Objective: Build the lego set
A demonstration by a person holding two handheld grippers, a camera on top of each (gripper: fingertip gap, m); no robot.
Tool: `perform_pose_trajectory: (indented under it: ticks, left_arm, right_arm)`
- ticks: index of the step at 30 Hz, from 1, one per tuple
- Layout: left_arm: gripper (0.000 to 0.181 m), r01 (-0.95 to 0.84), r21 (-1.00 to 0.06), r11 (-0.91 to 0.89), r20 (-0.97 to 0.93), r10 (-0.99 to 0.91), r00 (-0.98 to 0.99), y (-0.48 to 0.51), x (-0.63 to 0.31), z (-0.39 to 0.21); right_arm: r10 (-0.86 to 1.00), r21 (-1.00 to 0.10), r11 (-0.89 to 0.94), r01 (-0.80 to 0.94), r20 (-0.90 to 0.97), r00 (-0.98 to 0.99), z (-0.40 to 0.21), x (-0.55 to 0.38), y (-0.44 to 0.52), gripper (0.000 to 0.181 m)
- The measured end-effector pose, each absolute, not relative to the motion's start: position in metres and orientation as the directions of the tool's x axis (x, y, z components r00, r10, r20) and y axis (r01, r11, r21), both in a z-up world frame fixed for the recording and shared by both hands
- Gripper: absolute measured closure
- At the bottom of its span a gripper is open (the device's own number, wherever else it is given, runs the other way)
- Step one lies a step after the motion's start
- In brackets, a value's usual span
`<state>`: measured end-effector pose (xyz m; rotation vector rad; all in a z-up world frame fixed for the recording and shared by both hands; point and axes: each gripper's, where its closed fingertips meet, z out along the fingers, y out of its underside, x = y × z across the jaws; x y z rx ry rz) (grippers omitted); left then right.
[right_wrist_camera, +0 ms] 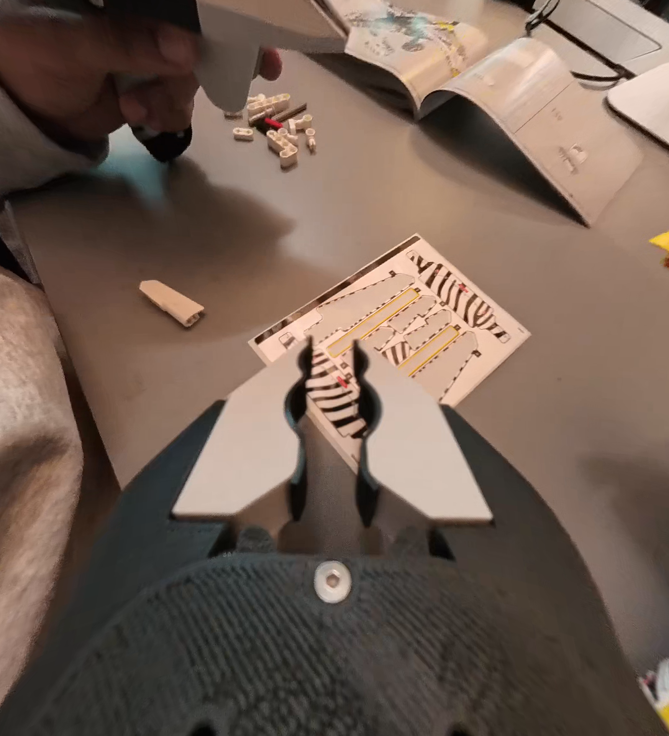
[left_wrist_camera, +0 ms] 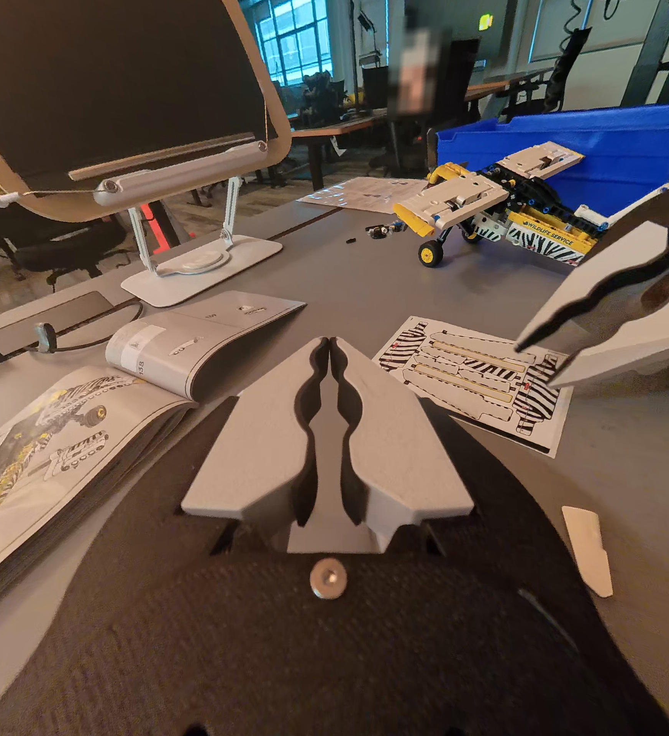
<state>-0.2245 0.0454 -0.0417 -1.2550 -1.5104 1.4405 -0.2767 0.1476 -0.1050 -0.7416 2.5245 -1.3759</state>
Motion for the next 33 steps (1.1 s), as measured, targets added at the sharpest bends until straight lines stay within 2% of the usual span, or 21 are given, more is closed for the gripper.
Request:
perform_pose_trajectory:
  ticks: [2,4,6,7,13,16,20,24,26,28,30,31,33]
  left_arm:
    - [0.181,0.18,-0.981,-0.075,-0.125,0.949,-0.288,0.045,-0.225,-0.042]
    - [0.181,0.184,-0.981,-0.067,-0.119,0.952,-0.283,0.045,-0.225,-0.043]
    - [0.181,0.189,-0.98,-0.063,-0.115,0.953,-0.28,0.045,-0.226,-0.044]
    - [0.181,0.191,-0.98,-0.061,-0.114,0.954,-0.279,0.045,-0.226,-0.044]
    - [0.181,0.198,-0.979,-0.057,-0.111,0.955,-0.274,0.045,-0.227,-0.046]
    - [0.181,0.199,-0.978,-0.06,-0.115,0.955,-0.273,0.045,-0.227,-0.046]
    - [0.181,0.201,-0.977,-0.069,-0.123,0.954,-0.272,0.046,-0.227,-0.046]
    - [0.178,0.189,-0.979,-0.075,-0.126,0.953,-0.275,0.049,-0.227,-0.044]
    - [0.166,0.146,-0.989,0.004,-0.032,0.971,-0.239,0.059,-0.229,-0.041]
    - [0.139,0.131,-0.973,0.19,0.166,0.97,-0.176,0.074,-0.235,-0.045]
    - [0.105,0.177,-0.908,0.379,0.367,0.925,-0.098,0.094,-0.245,-0.057]
    - [0.094,0.199,-0.875,0.44,0.439,0.897,-0.054,0.104,-0.25,-0.059]
    - [0.085,0.229,-0.82,0.525,0.543,0.84,0.015,0.116,-0.258,-0.06]
  right_arm:
    - [-0.478,-0.816,0.469,-0.338,0.087,-0.874,-0.106,-0.282,0.148,0.138]
    - [-0.458,-0.792,0.508,-0.339,0.084,-0.885,-0.115,-0.287,0.149,0.122]
    - [-0.449,-0.738,0.597,-0.316,0.02,-0.893,-0.134,-0.287,0.155,0.1]
    - [-0.43,-0.748,0.606,-0.27,-0.023,-0.903,-0.132,-0.285,0.153,0.099]
    - [-0.394,-0.748,0.608,-0.265,0.004,-0.919,-0.132,-0.287,0.148,0.12]
    - [-0.385,-0.752,0.608,-0.255,0.001,-0.923,-0.131,-0.288,0.146,0.149]
    - [-0.431,-0.751,0.592,-0.292,0.011,-0.902,-0.131,-0.281,0.147,0.17]
    - [-0.396,-0.786,0.527,-0.323,0.11,-0.912,-0.12,-0.285,0.136,0.178]
    - [-0.366,-0.838,0.462,-0.289,0.117,-0.923,-0.103,-0.285,0.129,0.178]
    - [-0.336,-0.891,0.386,-0.241,0.108,-0.936,-0.084,-0.285,0.125,0.179]
    - [-0.307,-0.918,0.329,-0.223,0.119,-0.944,-0.071,-0.285,0.122,0.179]
    - [-0.294,-0.924,0.307,-0.229,0.137,-0.946,-0.067,-0.284,0.121,0.179]
    - [-0.276,-0.925,0.275,-0.261,0.184,-0.943,-0.063,-0.28,0.118,0.178]
